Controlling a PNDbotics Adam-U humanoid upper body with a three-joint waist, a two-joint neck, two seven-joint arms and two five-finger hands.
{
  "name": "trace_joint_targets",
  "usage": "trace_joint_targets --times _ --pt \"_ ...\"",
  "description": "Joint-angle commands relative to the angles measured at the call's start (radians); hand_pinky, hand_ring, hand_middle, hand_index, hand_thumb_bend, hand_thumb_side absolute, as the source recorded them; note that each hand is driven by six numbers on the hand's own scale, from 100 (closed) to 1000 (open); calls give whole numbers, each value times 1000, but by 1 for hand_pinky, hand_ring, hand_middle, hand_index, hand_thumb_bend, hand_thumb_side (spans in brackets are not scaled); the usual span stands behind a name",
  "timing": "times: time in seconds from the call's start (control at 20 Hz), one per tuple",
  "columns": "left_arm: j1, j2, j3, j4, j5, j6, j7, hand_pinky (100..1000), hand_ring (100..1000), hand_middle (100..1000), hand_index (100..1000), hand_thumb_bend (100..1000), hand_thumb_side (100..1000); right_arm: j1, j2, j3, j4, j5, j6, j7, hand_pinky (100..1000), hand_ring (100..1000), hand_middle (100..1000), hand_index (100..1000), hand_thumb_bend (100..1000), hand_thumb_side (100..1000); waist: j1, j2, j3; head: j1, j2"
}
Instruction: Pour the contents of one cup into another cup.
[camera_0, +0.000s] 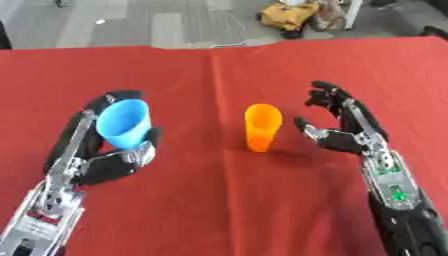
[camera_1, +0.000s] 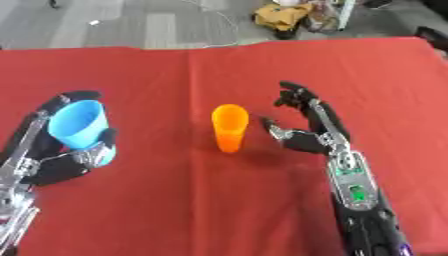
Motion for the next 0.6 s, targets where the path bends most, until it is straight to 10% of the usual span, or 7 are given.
trace_joint_targets --times 0.05,0.6 --pt "1 13 12 -47 14 15 -1 451 583 595 771 100 100 -29 -19 15 13 18 -15 16 897 914 600 904 412 161 -1 -26 2 -6 -1" --pt "26 -11 15 -76 26 28 -7 457 585 597 771 100 100 -60 16 56 49 48 -41 67 910 931 645 917 423 177 6 -32 9 -17 3"
